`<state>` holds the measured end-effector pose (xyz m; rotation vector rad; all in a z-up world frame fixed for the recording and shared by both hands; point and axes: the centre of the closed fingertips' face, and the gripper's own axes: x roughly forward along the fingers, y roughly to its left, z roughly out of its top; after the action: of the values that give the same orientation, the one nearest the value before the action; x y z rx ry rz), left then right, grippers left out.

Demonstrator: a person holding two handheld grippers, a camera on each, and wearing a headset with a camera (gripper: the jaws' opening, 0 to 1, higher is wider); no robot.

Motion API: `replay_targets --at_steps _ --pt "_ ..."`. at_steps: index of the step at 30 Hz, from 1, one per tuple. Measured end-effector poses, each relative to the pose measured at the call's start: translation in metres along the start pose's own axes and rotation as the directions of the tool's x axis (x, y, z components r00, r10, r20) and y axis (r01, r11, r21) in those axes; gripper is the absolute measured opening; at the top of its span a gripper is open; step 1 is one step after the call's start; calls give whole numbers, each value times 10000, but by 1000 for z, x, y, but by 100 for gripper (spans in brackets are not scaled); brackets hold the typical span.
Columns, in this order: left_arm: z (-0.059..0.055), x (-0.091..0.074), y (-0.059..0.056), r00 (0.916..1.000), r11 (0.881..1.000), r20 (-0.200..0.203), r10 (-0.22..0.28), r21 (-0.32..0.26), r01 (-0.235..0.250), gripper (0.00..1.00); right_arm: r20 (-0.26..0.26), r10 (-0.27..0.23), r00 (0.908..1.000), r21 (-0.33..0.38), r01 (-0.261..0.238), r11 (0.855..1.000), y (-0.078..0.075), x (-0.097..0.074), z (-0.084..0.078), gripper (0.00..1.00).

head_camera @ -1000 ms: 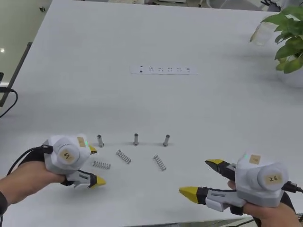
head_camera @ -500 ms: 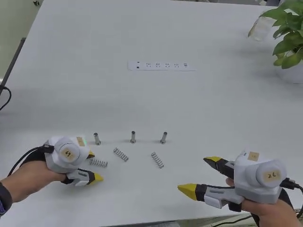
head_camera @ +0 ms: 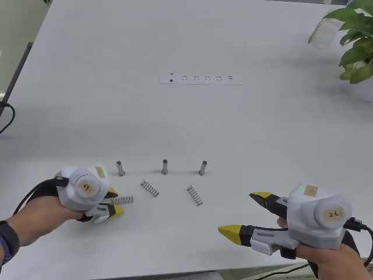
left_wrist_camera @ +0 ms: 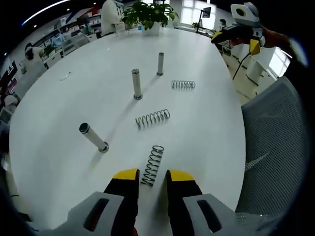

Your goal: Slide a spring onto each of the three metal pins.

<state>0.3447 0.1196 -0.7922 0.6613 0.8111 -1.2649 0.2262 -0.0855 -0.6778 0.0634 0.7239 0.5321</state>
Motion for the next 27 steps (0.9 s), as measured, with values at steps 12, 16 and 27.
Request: replay_targets --at_steps 12,16,27 --pt "-2 -1 -1 9996 9996 -181 202 -203 -205 2 5 83 10000 -101 -83 9999 2 1 1 68" --pt "-3 -5 -1 9996 9987 -117 253 -436 -258 2 111 38 9999 -80 -37 10000 1 1 4 68" --pt "-2 -27 0 9971 9940 358 670 -895 -636 2 222 104 9997 -199 -100 9998 3 6 10 67"
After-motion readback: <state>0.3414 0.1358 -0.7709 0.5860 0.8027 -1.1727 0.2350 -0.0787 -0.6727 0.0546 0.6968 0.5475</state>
